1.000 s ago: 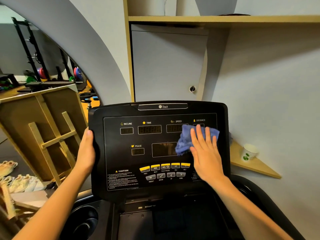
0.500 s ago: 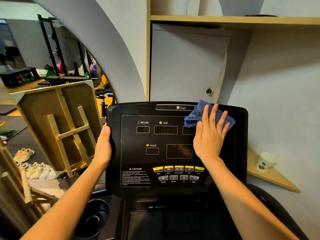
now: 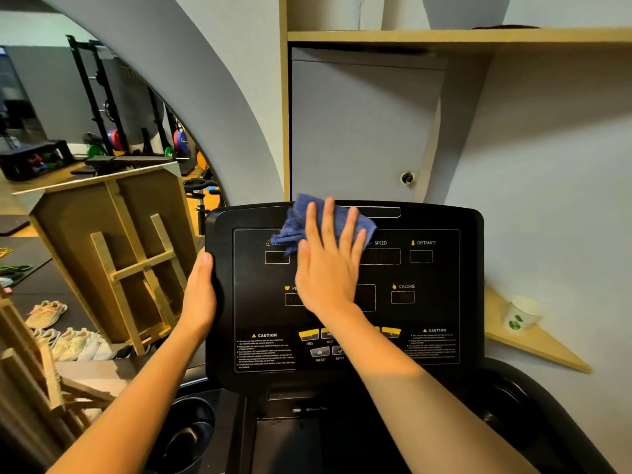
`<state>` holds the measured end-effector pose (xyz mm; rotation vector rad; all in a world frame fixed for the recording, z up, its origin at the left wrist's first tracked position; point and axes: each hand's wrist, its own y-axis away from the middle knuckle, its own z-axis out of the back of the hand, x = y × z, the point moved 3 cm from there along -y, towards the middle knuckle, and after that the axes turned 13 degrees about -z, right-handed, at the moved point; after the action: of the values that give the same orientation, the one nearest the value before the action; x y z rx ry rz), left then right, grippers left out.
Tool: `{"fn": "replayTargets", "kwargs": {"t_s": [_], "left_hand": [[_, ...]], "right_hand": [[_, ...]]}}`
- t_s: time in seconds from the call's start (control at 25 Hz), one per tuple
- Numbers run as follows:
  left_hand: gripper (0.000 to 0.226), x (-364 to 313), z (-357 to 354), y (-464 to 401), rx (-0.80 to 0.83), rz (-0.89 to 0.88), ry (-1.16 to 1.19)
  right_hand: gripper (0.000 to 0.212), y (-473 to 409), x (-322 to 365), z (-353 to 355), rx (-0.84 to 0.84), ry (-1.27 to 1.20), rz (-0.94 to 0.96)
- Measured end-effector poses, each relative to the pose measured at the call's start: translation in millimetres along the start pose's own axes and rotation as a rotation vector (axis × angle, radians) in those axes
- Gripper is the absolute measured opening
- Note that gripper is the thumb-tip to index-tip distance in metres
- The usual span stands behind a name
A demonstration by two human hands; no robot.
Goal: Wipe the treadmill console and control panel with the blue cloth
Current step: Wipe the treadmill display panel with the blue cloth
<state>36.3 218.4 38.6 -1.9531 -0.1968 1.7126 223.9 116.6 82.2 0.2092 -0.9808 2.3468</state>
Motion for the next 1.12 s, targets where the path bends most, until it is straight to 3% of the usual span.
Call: {"fn": "replayTargets", "kwargs": {"t_s": [0.4,1.12], "left_hand": [[0.039,7.5,2.9,-0.4,0.008,0.004,0.001],[0.032,-3.8,0.2,4.7,0.007,-0.011,-0.049]], "right_hand": [[0.062,30.8,20.0,-6.4,0.093,0.027,0.181],[0.072,133.3,-47.8,-29.3,0.274,0.17,0.331]]}}
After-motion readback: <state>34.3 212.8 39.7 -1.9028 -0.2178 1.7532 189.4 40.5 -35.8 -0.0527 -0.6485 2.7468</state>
